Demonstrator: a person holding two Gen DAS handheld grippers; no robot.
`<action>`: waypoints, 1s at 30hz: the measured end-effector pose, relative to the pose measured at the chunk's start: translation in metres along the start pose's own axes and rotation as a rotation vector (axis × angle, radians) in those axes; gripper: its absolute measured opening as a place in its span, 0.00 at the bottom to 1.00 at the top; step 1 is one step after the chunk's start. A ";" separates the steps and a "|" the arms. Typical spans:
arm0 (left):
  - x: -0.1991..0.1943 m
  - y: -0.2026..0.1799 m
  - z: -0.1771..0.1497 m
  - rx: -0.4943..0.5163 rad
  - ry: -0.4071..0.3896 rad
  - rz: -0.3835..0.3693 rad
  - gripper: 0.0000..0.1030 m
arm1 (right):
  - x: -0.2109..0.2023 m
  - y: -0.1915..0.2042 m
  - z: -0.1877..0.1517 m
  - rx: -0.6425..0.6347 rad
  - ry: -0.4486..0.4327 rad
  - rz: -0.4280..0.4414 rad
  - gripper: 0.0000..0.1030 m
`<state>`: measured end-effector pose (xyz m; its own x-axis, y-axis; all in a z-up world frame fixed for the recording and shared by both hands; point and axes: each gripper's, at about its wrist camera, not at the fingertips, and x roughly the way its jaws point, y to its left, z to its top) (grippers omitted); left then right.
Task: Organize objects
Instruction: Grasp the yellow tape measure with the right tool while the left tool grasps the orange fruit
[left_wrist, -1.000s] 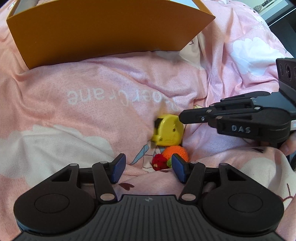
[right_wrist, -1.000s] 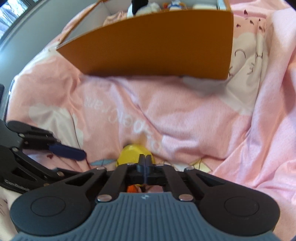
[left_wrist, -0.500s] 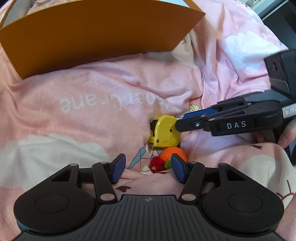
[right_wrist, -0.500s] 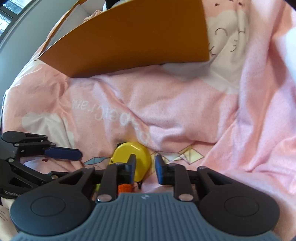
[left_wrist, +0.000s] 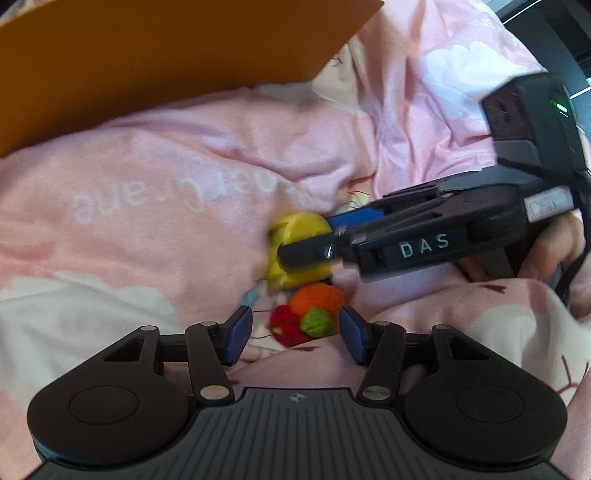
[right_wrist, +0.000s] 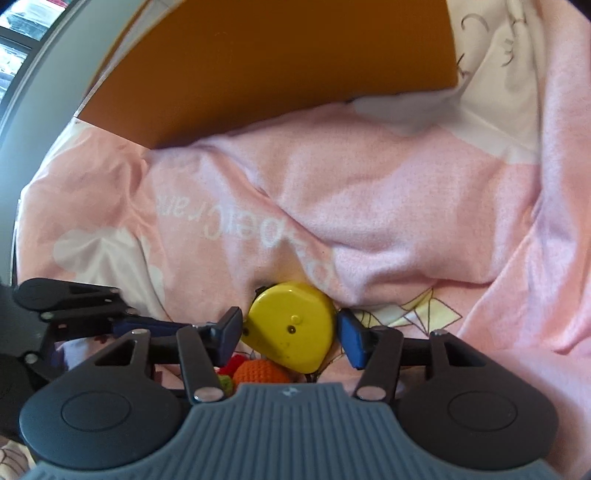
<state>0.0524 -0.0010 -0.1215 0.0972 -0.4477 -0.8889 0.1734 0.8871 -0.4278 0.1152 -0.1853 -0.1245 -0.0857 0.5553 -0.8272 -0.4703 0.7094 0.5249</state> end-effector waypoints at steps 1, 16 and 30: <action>0.003 0.003 0.002 -0.012 0.014 -0.024 0.60 | -0.006 0.001 -0.002 -0.003 -0.024 -0.021 0.22; 0.043 -0.009 0.012 -0.029 0.093 0.020 0.59 | -0.032 -0.013 -0.005 0.072 -0.116 -0.062 0.08; -0.036 0.005 0.006 -0.137 -0.189 0.115 0.58 | -0.032 0.009 -0.006 -0.016 -0.105 -0.103 0.50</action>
<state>0.0556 0.0190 -0.0903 0.2926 -0.3450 -0.8918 0.0176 0.9344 -0.3557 0.1085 -0.1991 -0.0940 0.0554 0.5231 -0.8504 -0.4861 0.7581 0.4347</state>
